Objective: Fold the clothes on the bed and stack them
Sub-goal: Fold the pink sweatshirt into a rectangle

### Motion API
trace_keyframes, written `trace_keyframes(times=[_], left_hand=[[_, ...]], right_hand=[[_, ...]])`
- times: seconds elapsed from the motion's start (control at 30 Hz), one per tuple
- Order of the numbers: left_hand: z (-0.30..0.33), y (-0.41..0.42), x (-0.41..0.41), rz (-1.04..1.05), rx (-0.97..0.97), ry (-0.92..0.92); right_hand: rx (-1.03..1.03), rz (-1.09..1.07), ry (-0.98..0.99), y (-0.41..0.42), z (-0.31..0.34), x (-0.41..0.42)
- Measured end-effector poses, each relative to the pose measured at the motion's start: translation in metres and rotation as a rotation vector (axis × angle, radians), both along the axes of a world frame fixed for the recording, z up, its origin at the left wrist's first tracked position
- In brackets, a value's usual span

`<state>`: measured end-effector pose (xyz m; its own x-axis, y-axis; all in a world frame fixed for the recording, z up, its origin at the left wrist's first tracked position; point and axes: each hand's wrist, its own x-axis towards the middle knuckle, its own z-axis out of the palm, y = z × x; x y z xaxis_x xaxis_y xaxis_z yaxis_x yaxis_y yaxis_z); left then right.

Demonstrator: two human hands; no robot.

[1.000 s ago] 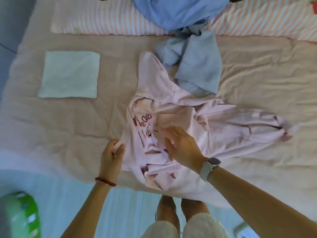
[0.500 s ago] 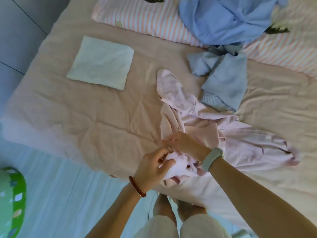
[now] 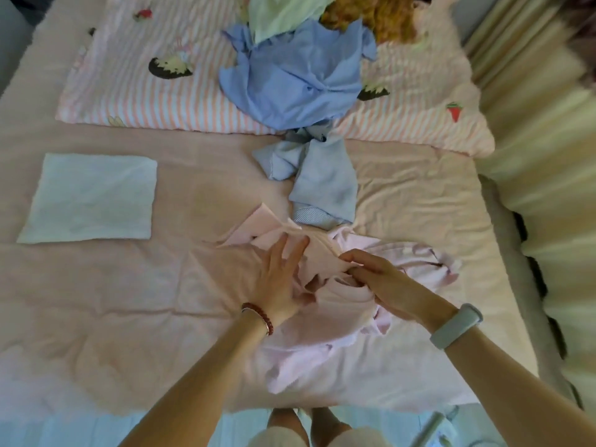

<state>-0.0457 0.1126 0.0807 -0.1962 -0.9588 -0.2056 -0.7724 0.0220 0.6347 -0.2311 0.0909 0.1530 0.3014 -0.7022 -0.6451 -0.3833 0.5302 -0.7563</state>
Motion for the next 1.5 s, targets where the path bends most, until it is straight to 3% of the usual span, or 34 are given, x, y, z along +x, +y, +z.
trace_keyframes(times=[0.13,0.2,0.37,0.47,0.63,0.7,0.77,0.9,0.97,1.1,1.27,1.37,1.5], left_hand=[[0.034,-0.029,-0.028,-0.119,-0.305,0.105],[0.051,-0.042,-0.032,-0.244,-0.332,0.168],[0.1,-0.045,-0.04,-0.42,-0.219,0.201],[0.141,-0.026,-0.06,-0.291,-0.188,0.334],[0.202,0.029,-0.096,0.04,-0.209,0.574],[0.228,0.049,-0.104,0.181,-0.319,0.656],[0.255,0.067,-0.11,0.245,-0.476,0.689],[0.31,0.107,-0.122,0.245,-0.813,0.63],[0.336,0.122,-0.121,0.272,-0.951,0.58],[0.364,0.141,-0.103,0.303,-0.991,0.485],[0.361,0.18,-0.076,0.327,-0.995,0.437],[0.35,0.214,-0.066,0.35,-1.068,0.37],[0.331,0.244,-0.049,0.463,-1.109,0.47]], right_hand=[[-0.089,-0.109,-0.068,0.007,0.038,-0.042],[-0.159,-0.116,-0.024,0.015,0.054,-0.065],[-0.329,0.164,0.444,0.043,0.078,-0.113],[-0.488,0.214,0.643,0.062,0.083,-0.127],[-0.684,-0.016,0.768,0.095,0.109,-0.162],[-0.713,-0.069,0.805,0.114,0.124,-0.179],[-0.791,-0.17,0.722,0.13,0.141,-0.195],[-0.835,-0.414,0.077,0.159,0.197,-0.211],[-0.974,-0.415,-0.048,0.172,0.228,-0.213],[-1.201,-0.282,-0.038,0.199,0.277,-0.208],[-1.231,0.084,0.309,0.226,0.273,-0.203],[-1.358,0.023,0.261,0.241,0.266,-0.199],[-1.434,-0.137,0.096,0.258,0.265,-0.191]])
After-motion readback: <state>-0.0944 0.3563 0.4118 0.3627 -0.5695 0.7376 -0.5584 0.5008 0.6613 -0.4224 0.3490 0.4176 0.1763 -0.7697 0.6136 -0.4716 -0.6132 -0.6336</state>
